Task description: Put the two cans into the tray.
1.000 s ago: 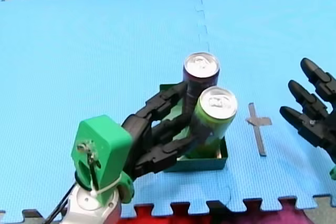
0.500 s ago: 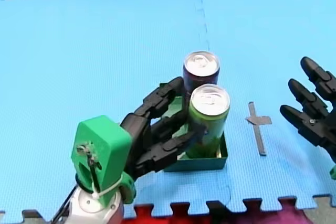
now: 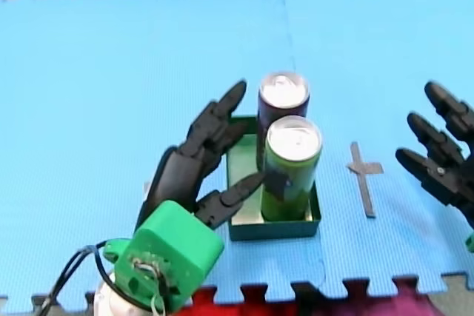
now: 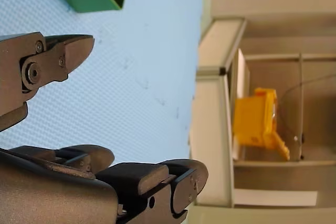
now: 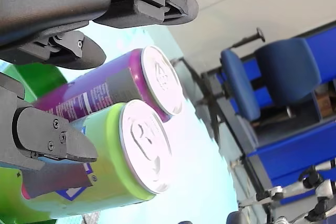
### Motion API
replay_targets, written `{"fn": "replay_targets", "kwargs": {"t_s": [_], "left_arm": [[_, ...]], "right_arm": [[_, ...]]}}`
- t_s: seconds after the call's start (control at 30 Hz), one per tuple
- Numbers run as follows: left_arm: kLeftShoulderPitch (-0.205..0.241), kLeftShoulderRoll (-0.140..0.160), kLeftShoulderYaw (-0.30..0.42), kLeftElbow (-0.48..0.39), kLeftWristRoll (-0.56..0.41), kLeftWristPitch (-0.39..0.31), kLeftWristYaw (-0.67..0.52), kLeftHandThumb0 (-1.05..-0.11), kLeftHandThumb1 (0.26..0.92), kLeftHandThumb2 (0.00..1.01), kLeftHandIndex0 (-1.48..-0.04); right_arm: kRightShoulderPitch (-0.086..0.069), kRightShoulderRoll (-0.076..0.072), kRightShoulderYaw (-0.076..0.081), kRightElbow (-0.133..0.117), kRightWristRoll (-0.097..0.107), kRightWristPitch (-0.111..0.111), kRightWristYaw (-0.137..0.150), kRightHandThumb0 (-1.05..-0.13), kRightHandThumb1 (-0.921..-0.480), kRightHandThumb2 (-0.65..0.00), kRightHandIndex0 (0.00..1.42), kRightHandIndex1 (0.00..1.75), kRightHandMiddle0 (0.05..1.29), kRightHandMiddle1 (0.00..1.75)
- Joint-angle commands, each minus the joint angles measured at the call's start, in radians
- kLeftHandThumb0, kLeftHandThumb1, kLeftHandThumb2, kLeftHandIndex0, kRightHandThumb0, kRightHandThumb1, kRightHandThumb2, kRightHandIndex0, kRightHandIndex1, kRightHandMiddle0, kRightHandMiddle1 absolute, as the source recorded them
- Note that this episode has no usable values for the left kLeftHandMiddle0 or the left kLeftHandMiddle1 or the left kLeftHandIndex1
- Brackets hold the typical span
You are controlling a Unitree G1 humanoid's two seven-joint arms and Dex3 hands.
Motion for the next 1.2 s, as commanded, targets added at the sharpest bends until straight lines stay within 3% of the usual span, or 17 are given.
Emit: {"fn": "replay_targets", "kwargs": {"t_s": [0.0,0.3,0.53,0.63,0.73,0.8,0.93,1.03,1.17], "left_arm": [[0.009,0.001,-0.004,-0.017,0.015,0.003,0.013,-1.048,0.921,0.06,-0.26],[0.041,0.010,-0.017,-0.112,0.059,0.060,0.013,-1.048,0.921,0.08,-0.28],[0.057,0.096,0.056,-0.168,0.045,0.092,-0.044,-1.048,0.921,0.10,-0.29],[0.035,0.122,0.116,-0.082,0.021,0.061,-0.034,-1.048,0.921,0.11,-0.29],[-0.013,0.133,0.186,0.158,-0.041,-0.108,0.000,-1.048,0.921,0.12,-0.30],[-0.034,0.125,0.212,0.270,-0.068,-0.212,0.027,-1.048,0.921,0.13,-0.37],[-0.055,0.105,0.228,0.337,-0.068,-0.262,0.071,-1.048,0.921,0.13,-0.46],[-0.056,0.090,0.231,0.353,-0.070,-0.278,0.086,-1.048,0.887,0.05,-0.50],[-0.058,0.083,0.243,0.394,-0.112,-0.319,0.069,-0.984,0.878,0.01,-0.52]], "right_arm": [[-0.002,-0.006,-0.004,0.002,0.005,0.004,0.001,-0.926,-0.917,0.000,0.43,0.00,0.38,0.00],[-0.002,-0.006,-0.005,0.001,0.004,0.007,-0.001,-0.931,-0.915,0.000,0.43,0.00,0.38,0.00],[-0.004,-0.005,-0.002,0.003,-0.004,0.005,-0.013,-0.937,-0.916,0.000,0.42,0.00,0.37,0.00],[-0.002,-0.005,0.000,-0.001,-0.005,0.005,-0.016,-0.938,-0.916,0.000,0.42,0.00,0.37,0.00],[0.003,-0.004,0.003,-0.013,-0.008,0.005,-0.019,-0.939,-0.917,-0.001,0.42,0.00,0.37,0.00],[0.006,-0.002,0.006,-0.022,-0.011,0.008,-0.022,-0.940,-0.918,-0.001,0.42,0.00,0.37,0.00],[0.008,0.002,0.012,-0.033,-0.014,0.010,-0.023,-0.944,-0.920,-0.001,0.42,0.00,0.37,0.00],[0.012,0.005,0.016,-0.045,-0.016,0.009,-0.018,-0.946,-0.921,-0.004,0.42,0.00,0.37,0.00],[0.020,0.005,0.026,-0.065,-0.022,0.002,-0.006,-0.949,-0.921,-0.009,0.42,0.00,0.37,0.00]]}}
